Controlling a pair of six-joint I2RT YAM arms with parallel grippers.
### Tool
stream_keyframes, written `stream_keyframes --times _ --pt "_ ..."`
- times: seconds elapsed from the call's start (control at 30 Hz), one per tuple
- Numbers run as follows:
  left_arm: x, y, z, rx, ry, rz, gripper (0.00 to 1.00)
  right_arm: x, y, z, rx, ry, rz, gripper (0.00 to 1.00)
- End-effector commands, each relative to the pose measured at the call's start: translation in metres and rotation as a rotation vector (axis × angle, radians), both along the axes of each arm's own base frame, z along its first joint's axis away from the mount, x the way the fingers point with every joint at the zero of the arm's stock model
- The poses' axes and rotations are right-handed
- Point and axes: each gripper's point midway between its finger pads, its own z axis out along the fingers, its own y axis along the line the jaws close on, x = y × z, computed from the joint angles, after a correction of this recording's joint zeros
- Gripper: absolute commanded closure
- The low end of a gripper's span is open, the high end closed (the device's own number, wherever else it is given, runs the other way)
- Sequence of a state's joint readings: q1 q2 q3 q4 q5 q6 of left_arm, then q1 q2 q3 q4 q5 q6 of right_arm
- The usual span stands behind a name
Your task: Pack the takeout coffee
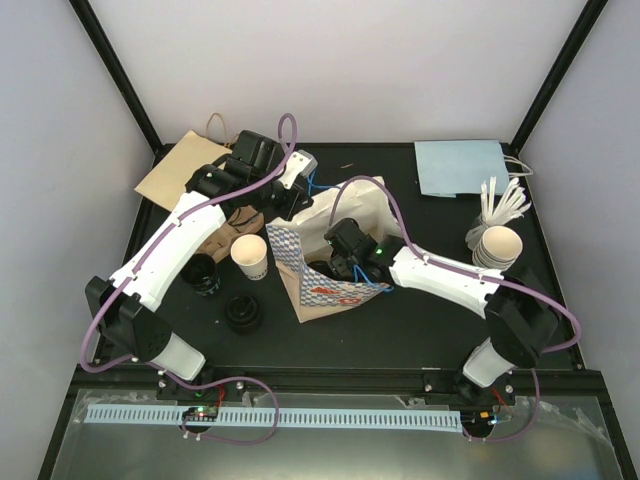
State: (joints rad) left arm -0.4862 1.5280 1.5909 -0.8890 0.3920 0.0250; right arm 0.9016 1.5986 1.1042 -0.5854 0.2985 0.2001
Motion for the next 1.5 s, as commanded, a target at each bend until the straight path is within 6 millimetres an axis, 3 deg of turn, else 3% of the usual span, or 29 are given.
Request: stream_keyframes --times 0.0,0.17,0.5,0.8,1.1,1.47 --pt "0.004 0.003 0.013 -0.006 -0.029 0.020 0.99 -0.061 -0.043 -0.074 -0.164 0.323 0.021 0.39" --pt "0.004 0.004 0.013 -0.005 -0.030 0.022 0.98 -0.057 -0.044 -0.062 -0.033 0.354 -0.005 0.39" --pt "0.003 0.005 0.015 -0.006 -0.033 0.021 0.99 -0.066 -0.042 -0.064 0.030 0.412 0.001 0.40" --pt "0.002 0.006 0.016 -0.007 -0.036 0.023 0.98 -0.071 -0.061 -0.068 -0.020 0.406 -0.087 0.41" --pt "0.001 0.005 0.015 -0.008 -0.031 0.022 0.98 -0.071 -0.049 -0.075 0.052 0.292 -0.146 0.40" --pt "0.000 0.007 0.013 -0.009 -0.034 0.023 0.99 -0.070 -0.062 -0.082 -0.014 0.275 -0.154 0.40"
